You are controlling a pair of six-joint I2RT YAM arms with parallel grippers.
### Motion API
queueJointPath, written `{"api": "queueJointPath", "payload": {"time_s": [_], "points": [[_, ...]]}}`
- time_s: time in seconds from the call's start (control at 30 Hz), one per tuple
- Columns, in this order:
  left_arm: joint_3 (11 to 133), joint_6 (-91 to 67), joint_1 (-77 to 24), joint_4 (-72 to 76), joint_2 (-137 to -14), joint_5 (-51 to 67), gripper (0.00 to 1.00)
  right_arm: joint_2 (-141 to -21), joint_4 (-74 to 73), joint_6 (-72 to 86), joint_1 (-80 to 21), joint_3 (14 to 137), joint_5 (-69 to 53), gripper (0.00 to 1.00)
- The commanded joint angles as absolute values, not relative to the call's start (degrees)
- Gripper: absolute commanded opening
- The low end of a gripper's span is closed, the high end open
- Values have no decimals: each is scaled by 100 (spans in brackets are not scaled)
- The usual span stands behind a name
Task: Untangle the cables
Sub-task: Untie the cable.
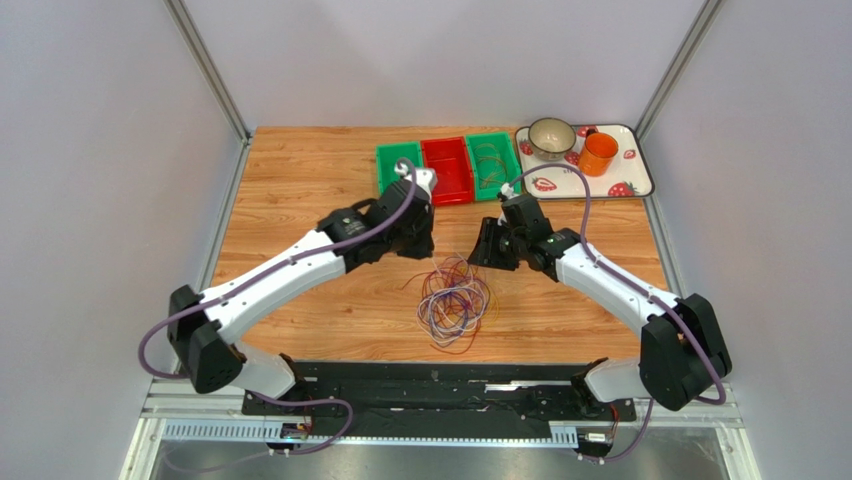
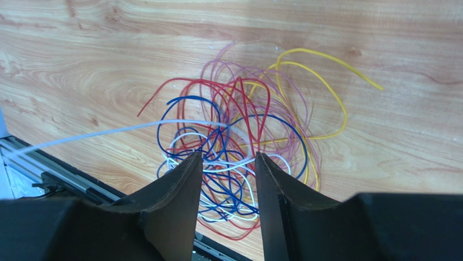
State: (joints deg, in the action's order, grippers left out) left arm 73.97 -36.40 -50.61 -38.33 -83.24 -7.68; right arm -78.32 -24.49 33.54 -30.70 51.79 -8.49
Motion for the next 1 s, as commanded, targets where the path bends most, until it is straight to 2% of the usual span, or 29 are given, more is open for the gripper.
{"api": "queueJointPath", "payload": {"time_s": [0.0,0.23,0.33,0.43,0.53,0.57,0.67,0.83,0.97], "points": [[8313,-3147,-5089,-4412,-7682,-1265,0,-7559,-2444,3103,-3094,5642,-966,45],[9736,-2356,-5089,-4965,-7708,-1538,0,-6839,-2259,2620,-3103,6012,-1414,56],[9756,-2303,-5080,-5001,-7682,-1547,0,-6522,-2057,2444,-3094,5968,-1547,62],[9275,-2478,-5080,-4844,-7594,-1556,0,-6381,-2056,2373,-3103,5880,-1459,64],[8433,-2706,-5080,-4414,-7453,-1512,19,-6460,-2188,2460,-3102,5801,-1275,64],[8229,-2759,-5080,-4325,-7436,-1503,34,-6503,-2293,2513,-3103,5792,-1187,63],[7586,-2961,-5071,-3974,-7532,-1468,50,-6741,-2495,2636,-3103,5783,-1046,60],[7154,-3102,-5071,-3622,-7926,-1345,50,-7039,-2786,2961,-3102,5775,-739,55],[7049,-3129,-5063,-3446,-8059,-1240,49,-7198,-2655,3330,-3103,5477,-984,50]]}}
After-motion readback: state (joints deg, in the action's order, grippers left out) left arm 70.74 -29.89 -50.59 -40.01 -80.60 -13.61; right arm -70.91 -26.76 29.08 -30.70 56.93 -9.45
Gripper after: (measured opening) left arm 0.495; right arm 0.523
